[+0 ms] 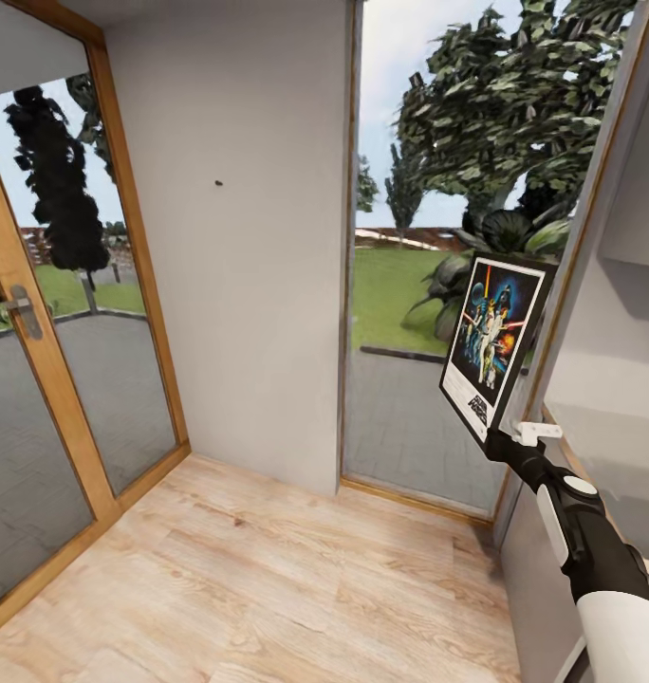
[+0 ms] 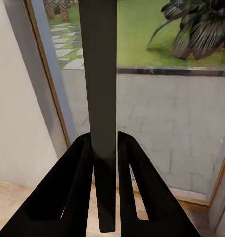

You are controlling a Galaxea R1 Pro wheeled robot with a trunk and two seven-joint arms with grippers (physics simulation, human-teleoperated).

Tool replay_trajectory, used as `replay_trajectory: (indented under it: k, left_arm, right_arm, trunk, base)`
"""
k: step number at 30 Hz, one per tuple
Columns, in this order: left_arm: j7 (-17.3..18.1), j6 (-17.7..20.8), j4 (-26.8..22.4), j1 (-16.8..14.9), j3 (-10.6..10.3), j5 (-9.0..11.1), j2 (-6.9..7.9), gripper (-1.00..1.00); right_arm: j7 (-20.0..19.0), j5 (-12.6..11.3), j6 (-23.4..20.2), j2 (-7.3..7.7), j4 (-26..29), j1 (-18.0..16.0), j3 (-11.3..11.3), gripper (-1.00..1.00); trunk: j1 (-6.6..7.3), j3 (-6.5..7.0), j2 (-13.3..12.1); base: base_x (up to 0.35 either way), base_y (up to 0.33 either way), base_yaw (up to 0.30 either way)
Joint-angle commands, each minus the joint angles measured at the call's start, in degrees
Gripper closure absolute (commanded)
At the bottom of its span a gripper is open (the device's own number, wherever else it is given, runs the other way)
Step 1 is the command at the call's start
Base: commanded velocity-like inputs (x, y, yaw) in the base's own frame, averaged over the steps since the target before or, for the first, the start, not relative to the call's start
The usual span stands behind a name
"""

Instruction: Pick up the poster from the kitchen countertop and hang it on one of the wall nails in the kitchen.

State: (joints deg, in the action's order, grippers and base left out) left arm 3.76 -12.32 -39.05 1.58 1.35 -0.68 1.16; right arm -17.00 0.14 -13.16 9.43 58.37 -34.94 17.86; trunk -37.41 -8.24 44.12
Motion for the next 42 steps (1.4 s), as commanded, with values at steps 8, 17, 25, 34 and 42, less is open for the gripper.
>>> replay_trajectory:
  k: [8, 17, 25, 34, 42]
  left_arm:
    - [0.3, -0.1, -0.1, 0.0, 0.1, -0.1, -0.01, -1.0]
    - [0.3, -0.1, -0.1, 0.0, 0.1, -0.1, -0.01, -1.0]
    - [0.3, -0.1, -0.1, 0.0, 0.1, -0.1, -0.01, -1.0]
    - [0.3, -0.1, -0.1, 0.0, 0.1, -0.1, -0.01, -1.0]
    - [0.3, -0.1, -0.1, 0.0, 0.1, -0.1, -0.01, -1.0]
  right_arm:
    - [-0.4, -0.1, -0.4, -0.08, 2.2, 0.2, 0.2, 1.0]
    - [-0.4, -0.1, -0.4, -0.11, 3.3, 0.3, 0.2, 1.0]
    - [-0.4, -0.1, -0.4, -0.11, 3.3, 0.3, 0.2, 1.0]
    - [-0.4, 0.0, -0.4, -0.11, 3.3, 0.3, 0.2, 1.0]
    - [-0.4, 0.1, -0.4, -0.11, 3.3, 0.3, 0.2, 1.0]
  trunk:
    - [1.75, 1.37, -3.2]
    - [3.72, 2.98, -6.8]
    - [5.48, 4.42, -10.0]
    - [7.46, 6.03, -13.6]
    - [9.21, 7.47, -16.8]
  base:
    - [0.0, 0.0, 0.0]
    - [0.0, 0.0, 0.0]
    - [0.0, 0.0, 0.0]
    - [0.0, 0.0, 0.0]
    - [0.0, 0.0, 0.0]
